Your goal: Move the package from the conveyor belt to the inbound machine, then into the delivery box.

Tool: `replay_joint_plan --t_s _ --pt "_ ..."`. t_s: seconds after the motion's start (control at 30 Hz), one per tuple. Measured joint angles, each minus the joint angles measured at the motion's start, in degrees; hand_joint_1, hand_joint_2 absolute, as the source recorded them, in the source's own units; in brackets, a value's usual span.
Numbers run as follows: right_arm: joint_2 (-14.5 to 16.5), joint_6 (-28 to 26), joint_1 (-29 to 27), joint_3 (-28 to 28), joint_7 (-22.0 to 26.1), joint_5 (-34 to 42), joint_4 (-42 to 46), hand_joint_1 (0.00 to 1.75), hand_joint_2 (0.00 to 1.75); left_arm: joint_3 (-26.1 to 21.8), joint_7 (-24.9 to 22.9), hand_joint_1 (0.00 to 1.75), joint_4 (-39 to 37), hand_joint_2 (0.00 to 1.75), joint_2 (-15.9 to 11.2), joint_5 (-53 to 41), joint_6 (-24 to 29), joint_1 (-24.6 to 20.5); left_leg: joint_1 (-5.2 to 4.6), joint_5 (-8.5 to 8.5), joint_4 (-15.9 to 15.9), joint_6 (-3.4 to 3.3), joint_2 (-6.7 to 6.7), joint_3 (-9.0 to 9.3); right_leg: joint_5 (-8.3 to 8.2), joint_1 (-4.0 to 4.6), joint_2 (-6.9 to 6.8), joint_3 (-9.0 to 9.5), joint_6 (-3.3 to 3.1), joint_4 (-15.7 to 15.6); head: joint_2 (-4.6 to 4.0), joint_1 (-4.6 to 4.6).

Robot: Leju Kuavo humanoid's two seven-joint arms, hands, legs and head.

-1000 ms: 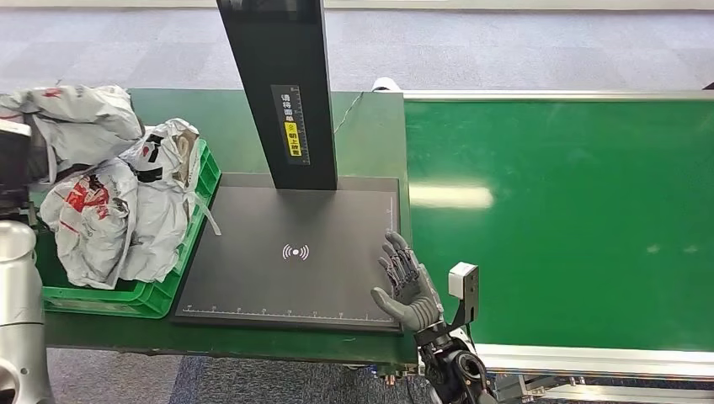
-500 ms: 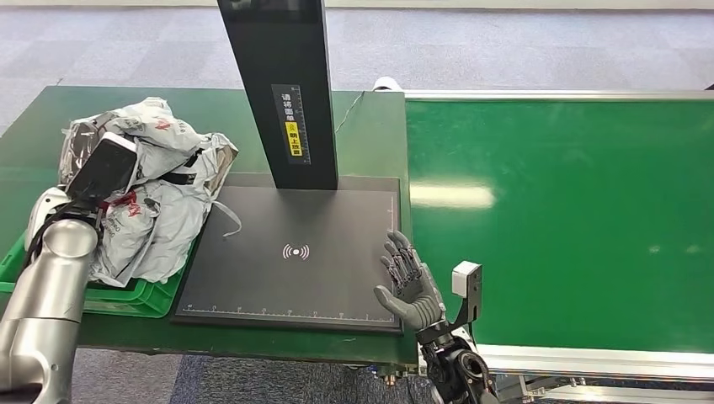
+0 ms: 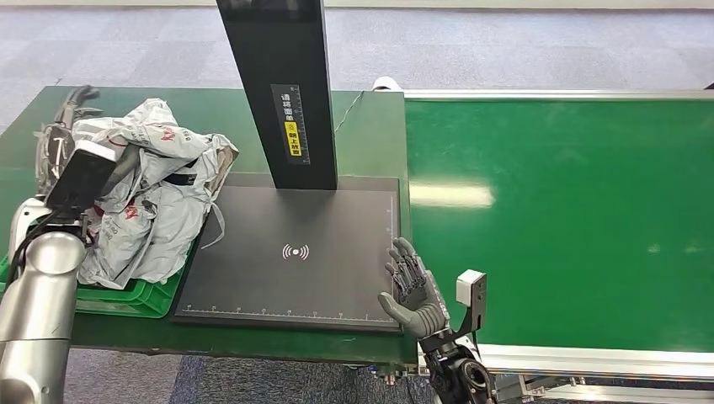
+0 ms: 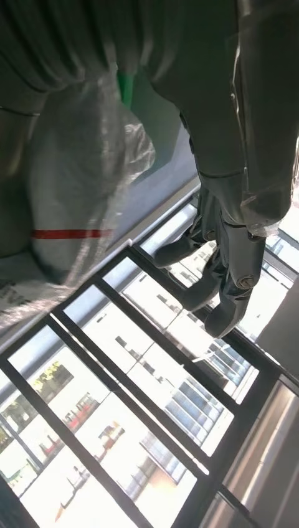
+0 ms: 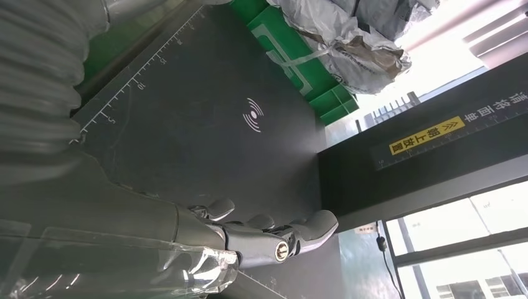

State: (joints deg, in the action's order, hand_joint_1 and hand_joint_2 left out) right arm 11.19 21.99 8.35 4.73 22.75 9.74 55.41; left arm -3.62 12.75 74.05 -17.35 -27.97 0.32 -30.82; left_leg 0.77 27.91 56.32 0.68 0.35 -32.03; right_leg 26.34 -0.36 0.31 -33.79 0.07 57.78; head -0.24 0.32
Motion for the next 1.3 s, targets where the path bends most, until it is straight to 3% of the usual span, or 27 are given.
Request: replay_joint_plan --t_s 0.33,1.0,1.2,1.3 --pt "0.00 -0.20 -0.54 -0.45 -0.50 0.14 1.39 0.00 1.75 -5.55 -0.51 0.00 8.64 1.75 0.51 1.28 0.58 2.70 0.00 -0.01 0.00 0.00 -0.01 0.02 0.00 0.00 -0.01 0.03 0.00 0.00 0.00 0.00" --pt "0.20 -0.24 -0.69 -0.79 -0.48 0.16 1.60 0.00 1.75 -7.62 -0.27 0.00 11.31 1.75 0.93 2.71 0.74 3.66 0.00 0.00 0.00 0.00 0.02 0.02 0.00 0.00 0.01 0.02 0.00 0.00 0.00 0.01" --pt "0.22 -0.49 -0.90 -0.88 -0.48 0.35 1.70 0.00 1.75 -12.32 5.53 0.00 18.93 1.75 1.92 15.61 -0.58 9.15 -0.01 0.04 -0.01 0.02 0.06 0.01 0.03 0.00 0.05 -0.02 0.00 0.00 0.00 -0.01" --pt "0.22 -0.57 -1.19 -0.97 -0.36 0.43 1.99 0.00 1.75 -13.15 12.31 0.00 25.99 1.75 5.40 27.67 -8.37 16.26 -0.08 0.10 -0.02 -0.02 0.06 0.01 0.08 -0.07 0.06 0.00 0.05 -0.03 0.00 -0.01"
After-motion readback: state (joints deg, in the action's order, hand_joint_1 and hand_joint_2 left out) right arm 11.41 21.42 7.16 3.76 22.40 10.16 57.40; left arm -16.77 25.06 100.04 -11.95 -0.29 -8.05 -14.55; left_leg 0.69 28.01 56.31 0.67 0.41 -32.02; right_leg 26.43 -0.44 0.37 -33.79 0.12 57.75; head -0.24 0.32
